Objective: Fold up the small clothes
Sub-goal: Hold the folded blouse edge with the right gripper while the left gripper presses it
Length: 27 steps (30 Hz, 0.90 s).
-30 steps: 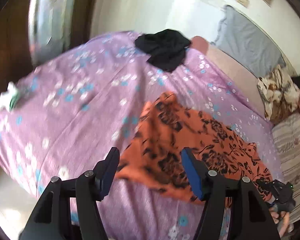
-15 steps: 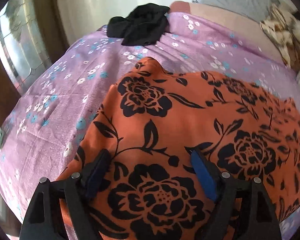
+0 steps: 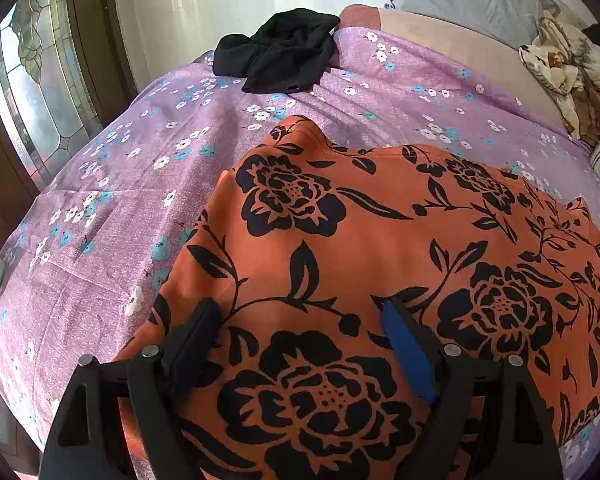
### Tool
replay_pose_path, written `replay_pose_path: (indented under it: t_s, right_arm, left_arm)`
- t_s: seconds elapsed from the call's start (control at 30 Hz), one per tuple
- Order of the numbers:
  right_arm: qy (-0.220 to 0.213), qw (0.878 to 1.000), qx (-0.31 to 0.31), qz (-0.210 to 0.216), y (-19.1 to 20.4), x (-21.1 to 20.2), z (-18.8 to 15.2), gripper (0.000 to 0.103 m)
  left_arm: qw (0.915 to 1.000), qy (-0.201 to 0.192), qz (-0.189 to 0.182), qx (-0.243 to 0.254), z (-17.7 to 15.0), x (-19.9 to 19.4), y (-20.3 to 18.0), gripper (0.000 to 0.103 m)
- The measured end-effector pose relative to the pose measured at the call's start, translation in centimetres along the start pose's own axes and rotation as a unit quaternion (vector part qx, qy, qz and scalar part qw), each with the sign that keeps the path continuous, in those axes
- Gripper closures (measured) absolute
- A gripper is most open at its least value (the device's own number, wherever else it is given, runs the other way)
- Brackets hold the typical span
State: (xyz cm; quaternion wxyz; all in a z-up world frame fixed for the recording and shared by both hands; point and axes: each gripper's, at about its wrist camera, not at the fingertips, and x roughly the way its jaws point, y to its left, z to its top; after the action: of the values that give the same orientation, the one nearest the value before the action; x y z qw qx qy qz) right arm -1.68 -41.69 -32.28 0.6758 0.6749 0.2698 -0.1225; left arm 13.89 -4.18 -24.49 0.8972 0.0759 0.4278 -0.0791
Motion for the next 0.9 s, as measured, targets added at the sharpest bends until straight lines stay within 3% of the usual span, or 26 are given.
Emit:
replay_pose_path:
  t_s: [0.9]
  right_arm:
    - [-0.001, 0.999, -0.045, 0.003, 0.20, 0.25, -0.30, 0.032]
  left_arm:
    - [1.0000, -0.002, -0.003, 0.006, -0.15, 0.77, 0.14, 0.006]
